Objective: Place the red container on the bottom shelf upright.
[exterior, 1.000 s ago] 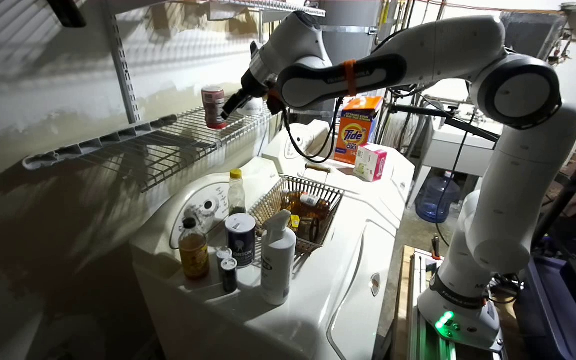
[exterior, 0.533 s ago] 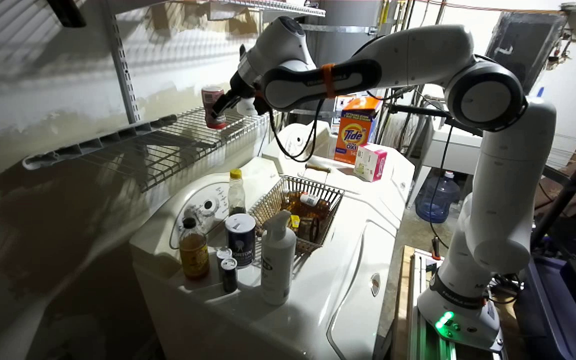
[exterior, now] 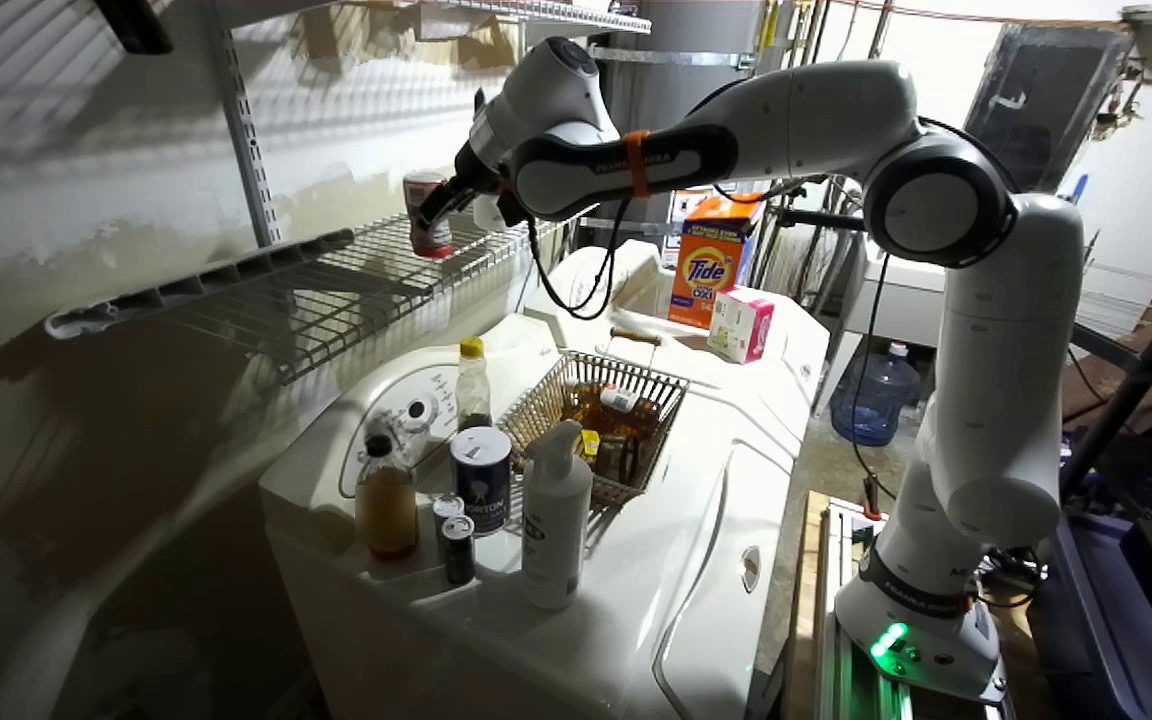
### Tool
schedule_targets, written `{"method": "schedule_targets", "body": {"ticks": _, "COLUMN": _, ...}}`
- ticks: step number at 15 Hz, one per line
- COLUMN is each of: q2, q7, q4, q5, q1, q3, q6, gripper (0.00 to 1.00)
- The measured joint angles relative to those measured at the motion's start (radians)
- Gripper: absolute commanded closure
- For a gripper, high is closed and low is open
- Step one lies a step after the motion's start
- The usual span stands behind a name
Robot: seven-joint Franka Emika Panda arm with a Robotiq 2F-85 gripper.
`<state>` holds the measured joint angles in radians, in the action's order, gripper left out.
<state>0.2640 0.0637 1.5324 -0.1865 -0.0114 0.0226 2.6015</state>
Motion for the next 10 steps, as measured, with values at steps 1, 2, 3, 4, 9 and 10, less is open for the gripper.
{"method": "schedule_targets", "body": {"ticks": 1, "q2": 0.009, "q7": 0.0, "q4": -0.009, "q5": 0.0, "q1": 0.0, "q3": 0.0, "q6": 0.0, "gripper": 0.0}}
{"method": "schedule_targets", "body": {"ticks": 2, "q2": 0.018, "q7": 0.0, "q4": -0.019, "q5": 0.0, "q1": 0.0, "q3": 0.0, "q6": 0.0, "gripper": 0.0}}
{"method": "schedule_targets", "body": {"ticks": 3, "q2": 0.026, "q7": 0.0, "q4": -0.027, "q5": 0.0, "q1": 0.001, "q3": 0.0, "q6": 0.0, "gripper": 0.25}}
{"method": "schedule_targets", "body": {"ticks": 4, "q2": 0.035, "q7": 0.0, "q4": -0.035, "q5": 0.0, "q1": 0.001, "q3": 0.0, "q6": 0.0, "gripper": 0.26}}
{"method": "schedule_targets", "body": {"ticks": 9, "q2": 0.066, "q7": -0.001, "q4": -0.065, "q5": -0.007, "q1": 0.007, "q3": 0.004, "q6": 0.0, "gripper": 0.59}}
{"method": "schedule_targets", "body": {"ticks": 10, "q2": 0.07, "q7": -0.002, "q4": -0.071, "q5": -0.011, "q1": 0.01, "q3": 0.006, "q6": 0.0, "gripper": 0.59}}
